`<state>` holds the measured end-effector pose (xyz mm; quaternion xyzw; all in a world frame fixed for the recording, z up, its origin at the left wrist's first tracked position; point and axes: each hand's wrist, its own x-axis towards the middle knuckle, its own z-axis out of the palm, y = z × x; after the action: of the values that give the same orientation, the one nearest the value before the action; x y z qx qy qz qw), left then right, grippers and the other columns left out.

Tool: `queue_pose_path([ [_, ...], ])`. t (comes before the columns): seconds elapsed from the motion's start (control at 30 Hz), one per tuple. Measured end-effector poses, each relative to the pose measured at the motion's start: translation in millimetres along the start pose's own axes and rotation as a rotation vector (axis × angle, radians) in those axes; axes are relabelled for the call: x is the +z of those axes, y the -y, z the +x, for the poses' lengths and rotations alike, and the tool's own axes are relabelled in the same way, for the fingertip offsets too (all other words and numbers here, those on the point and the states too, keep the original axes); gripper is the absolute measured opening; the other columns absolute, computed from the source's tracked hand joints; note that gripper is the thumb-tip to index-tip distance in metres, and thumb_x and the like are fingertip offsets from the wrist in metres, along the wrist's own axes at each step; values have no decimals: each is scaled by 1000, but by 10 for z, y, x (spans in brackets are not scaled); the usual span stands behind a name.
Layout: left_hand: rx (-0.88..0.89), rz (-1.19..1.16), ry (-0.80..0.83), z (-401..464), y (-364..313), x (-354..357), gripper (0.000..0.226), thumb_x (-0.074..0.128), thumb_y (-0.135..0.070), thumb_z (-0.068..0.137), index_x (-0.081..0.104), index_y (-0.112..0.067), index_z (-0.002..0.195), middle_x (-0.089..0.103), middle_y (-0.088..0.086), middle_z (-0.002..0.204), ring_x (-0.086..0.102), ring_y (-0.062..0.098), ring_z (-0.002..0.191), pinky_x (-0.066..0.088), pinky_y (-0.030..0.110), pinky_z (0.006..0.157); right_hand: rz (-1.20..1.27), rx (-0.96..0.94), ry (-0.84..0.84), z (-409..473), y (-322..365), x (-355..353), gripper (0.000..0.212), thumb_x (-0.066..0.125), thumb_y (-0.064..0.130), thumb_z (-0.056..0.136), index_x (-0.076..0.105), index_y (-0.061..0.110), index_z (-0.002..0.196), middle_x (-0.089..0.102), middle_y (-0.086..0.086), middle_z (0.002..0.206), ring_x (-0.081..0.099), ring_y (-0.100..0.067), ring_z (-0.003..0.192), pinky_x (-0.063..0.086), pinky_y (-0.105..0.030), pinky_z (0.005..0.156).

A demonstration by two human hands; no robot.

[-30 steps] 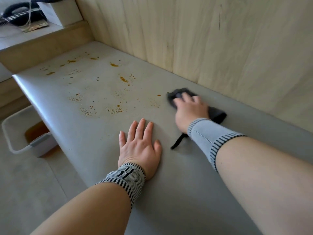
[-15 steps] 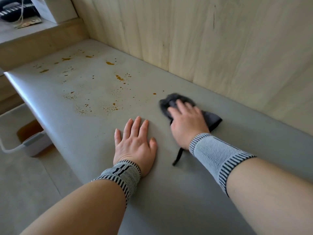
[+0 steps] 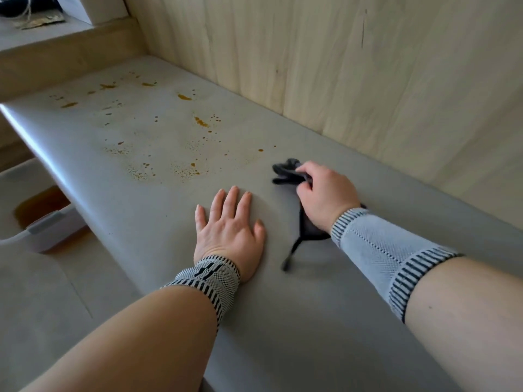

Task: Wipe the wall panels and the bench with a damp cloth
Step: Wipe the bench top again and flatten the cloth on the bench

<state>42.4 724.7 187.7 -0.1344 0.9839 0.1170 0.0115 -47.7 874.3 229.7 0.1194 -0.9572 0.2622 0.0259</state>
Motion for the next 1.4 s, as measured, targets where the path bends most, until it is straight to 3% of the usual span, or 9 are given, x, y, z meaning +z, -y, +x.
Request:
queue_pose_path([
  [0.2, 6, -19, -1, 5, 17, 7, 63, 21, -52, 98, 7, -32, 157, -2, -9, 165, -9, 14, 151, -10, 48, 122, 152, 403, -196, 320, -195, -379, 38, 51, 13, 91, 61, 19, 127, 63, -10, 127, 60, -28, 111, 43, -27, 91],
  [0.3, 10, -29, 3, 14, 20, 12, 63, 21, -52, 99, 6, -32, 157, -3, -10, 165, -10, 14, 151, -11, 48, 121, 71, 286, -352, 269, -156, -372, 34, 46, 12, 93, 63, 16, 123, 60, -10, 128, 58, -28, 112, 41, -28, 90],
  [0.4, 11, -36, 0, 12, 15, 8, 63, 22, -52, 99, 6, -32, 157, -3, -10, 165, -10, 14, 151, -11, 48, 121, -237, -2, -142, 201, -70, -199, 33, 44, 13, 94, 63, 16, 120, 63, -9, 121, 57, -31, 108, 41, -34, 92],
  [0.5, 13, -40, 2, 10, 18, 7, 63, 22, -51, 99, 7, -32, 157, -2, -9, 165, -10, 14, 151, -11, 48, 121, -561, 69, 154, 275, -128, -166, 31, 46, 13, 94, 64, 18, 119, 65, -11, 116, 61, -33, 102, 48, -35, 83],
  [0.7, 15, -45, -3, 19, 12, 22, 63, 23, -51, 98, 8, -31, 157, -2, -9, 165, -10, 14, 151, -12, 48, 121, -272, 382, -101, 387, -272, -511, 24, 51, 23, 90, 69, 8, 88, 69, -14, 91, 64, -35, 87, 48, -32, 70],
  [0.83, 6, -41, 3, 18, 17, 15, 63, 23, -51, 98, 7, -32, 157, -2, -9, 165, -10, 14, 151, -11, 48, 121, -496, 93, 19, 217, -83, -325, 34, 47, 43, 91, 62, 15, 106, 66, -11, 102, 60, -31, 90, 46, -34, 75],
  [0.97, 8, -37, 0, 18, 12, 25, 64, 23, -51, 98, 7, -32, 157, -2, -9, 165, -9, 14, 151, -11, 48, 121, -429, 51, 157, 30, -43, 41, 52, 39, 36, 98, 32, 19, 147, 36, -6, 152, 39, -29, 133, 34, -41, 107],
  [1.17, 0, -27, 5, 15, 7, 5, 65, 24, -51, 98, 6, -30, 157, -3, -9, 166, -9, 14, 152, -10, 48, 122, -273, -340, 364, -74, 0, 126, 55, 44, 24, 99, 28, 27, 152, 25, 5, 159, 23, -15, 146, 12, -24, 116],
  [1.4, 6, -41, 13, 13, 23, 22, 65, 23, -51, 98, 6, -30, 157, -3, -8, 166, -10, 14, 151, -13, 47, 121, -455, 315, 169, 49, -385, 56, 64, 27, 49, 99, 12, 24, 155, 8, -2, 163, 8, -24, 149, 7, -49, 118],
])
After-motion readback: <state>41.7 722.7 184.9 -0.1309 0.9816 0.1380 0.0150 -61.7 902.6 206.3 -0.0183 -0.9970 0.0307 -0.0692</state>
